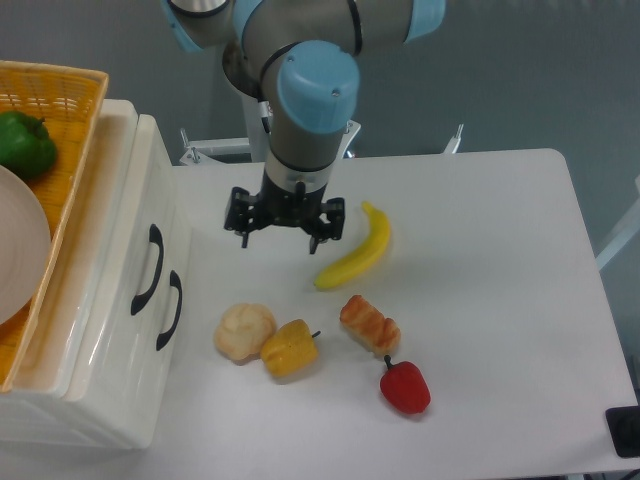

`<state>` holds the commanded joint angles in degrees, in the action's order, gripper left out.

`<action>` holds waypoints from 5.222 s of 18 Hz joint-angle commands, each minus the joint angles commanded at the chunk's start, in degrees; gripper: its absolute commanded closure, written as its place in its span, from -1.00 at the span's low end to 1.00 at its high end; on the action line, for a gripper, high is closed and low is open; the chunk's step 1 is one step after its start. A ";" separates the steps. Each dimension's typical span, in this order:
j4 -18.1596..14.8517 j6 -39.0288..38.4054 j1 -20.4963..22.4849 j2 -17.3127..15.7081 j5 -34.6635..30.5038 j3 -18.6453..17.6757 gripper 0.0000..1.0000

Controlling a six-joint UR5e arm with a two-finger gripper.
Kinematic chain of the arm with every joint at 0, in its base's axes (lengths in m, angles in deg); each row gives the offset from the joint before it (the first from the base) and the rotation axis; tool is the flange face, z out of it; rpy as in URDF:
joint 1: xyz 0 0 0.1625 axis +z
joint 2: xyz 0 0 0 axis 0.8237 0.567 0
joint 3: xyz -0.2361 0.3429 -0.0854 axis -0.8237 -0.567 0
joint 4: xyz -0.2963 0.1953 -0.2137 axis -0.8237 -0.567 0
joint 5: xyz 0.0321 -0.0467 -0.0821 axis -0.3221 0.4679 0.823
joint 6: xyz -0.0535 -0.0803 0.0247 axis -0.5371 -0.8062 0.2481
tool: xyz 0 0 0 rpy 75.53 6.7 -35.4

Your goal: Slide open the top white drawer

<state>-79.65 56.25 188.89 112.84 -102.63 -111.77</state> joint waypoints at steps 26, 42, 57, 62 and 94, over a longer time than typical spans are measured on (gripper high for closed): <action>0.00 -3.62 -3.70 4.13 9.32 1.94 -1.00; -0.09 -3.70 -5.55 4.66 9.32 1.94 -1.00; -0.17 -3.53 -5.46 5.28 8.88 1.76 -1.00; 0.00 -3.27 -5.28 5.28 6.95 1.94 -1.00; -0.26 5.70 3.86 4.75 4.48 1.94 -1.00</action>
<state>-79.91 61.95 192.74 117.59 -98.15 -109.84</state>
